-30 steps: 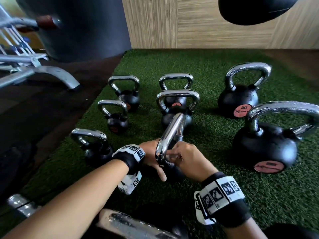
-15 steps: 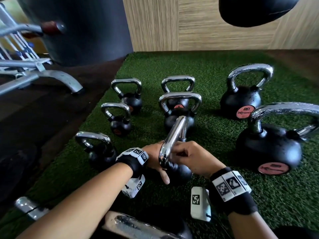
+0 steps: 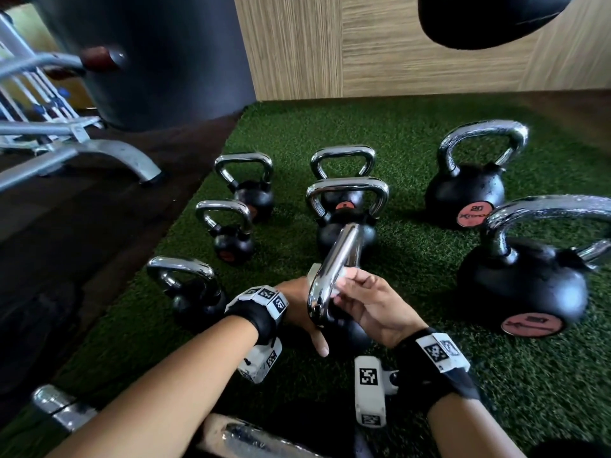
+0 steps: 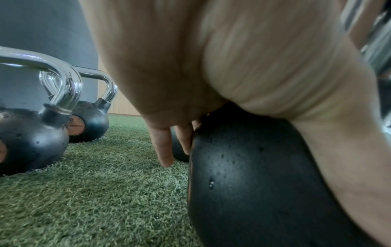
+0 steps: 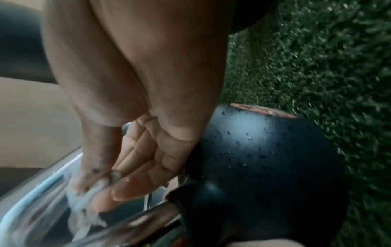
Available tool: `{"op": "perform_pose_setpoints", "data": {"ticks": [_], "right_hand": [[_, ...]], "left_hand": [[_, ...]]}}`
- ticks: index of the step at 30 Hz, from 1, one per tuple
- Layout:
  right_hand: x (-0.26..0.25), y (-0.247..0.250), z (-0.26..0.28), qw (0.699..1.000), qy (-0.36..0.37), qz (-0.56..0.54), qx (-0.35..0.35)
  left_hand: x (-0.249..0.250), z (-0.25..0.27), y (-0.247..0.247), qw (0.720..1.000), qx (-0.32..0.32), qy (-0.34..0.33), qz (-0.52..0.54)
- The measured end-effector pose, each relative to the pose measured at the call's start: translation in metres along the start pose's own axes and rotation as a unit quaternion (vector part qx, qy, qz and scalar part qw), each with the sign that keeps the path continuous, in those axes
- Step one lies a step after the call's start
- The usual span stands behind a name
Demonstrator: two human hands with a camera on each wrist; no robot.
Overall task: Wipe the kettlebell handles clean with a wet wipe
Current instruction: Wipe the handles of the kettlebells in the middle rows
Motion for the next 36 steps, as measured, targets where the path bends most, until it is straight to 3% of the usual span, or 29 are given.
{"op": "perform_pose_setpoints", "data": {"ticks": [6,12,15,19,22,28,30,33,36], "right_hand": [[0.001,-0.004,-0.002,1.000,-0.020,-0.015,-0.017],[-0.011,-0.002,-0.016,0.993,0.103,-0.017,0.053],[-0.013,0.002,-0.014,0.983,0.141,0.083,0.086],[-0.031,0.013,-0.018,0.939,0.185,0.217,0.190],[-0.044,0.017,-0.018,0.868,0.191,0.364,0.279],[-0.051,0.011,-0.014,0.801,0.223,0.449,0.328],[-0.057,0.014,-0.018,0.785,0.226,0.452,0.359],[-0.061,0.019,-0.025,0.774,0.196,0.455,0.394],[-0.062,0.020,-0.029,0.766,0.188,0.464,0.403]], "left_hand": [[-0.034,0.007,-0.001,0.986,0.006,0.164,-0.028],[-0.023,0.002,-0.002,0.987,-0.004,0.158,-0.030],[-0.005,0.001,0.000,0.998,0.014,0.063,0.001],[-0.016,-0.003,0.003,0.995,0.049,0.055,-0.062],[-0.024,-0.004,-0.002,0.993,0.036,0.074,-0.087],[-0.051,-0.010,-0.004,0.986,0.041,0.140,-0.085],[-0.047,-0.010,-0.005,0.984,0.037,0.138,-0.102],[-0.038,-0.017,-0.009,0.989,0.028,0.069,-0.125],[-0.034,-0.013,-0.007,0.994,0.034,0.060,-0.087]]}}
Point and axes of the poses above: each hand's wrist, its own z-axis away from the middle knuckle, its own y-axis out of the back of the hand, x = y × z, the point moved 6 cm from there along -z, towards the middle knuckle, and after that the axes turned 1 degree about -z, right-handed, at the moved point
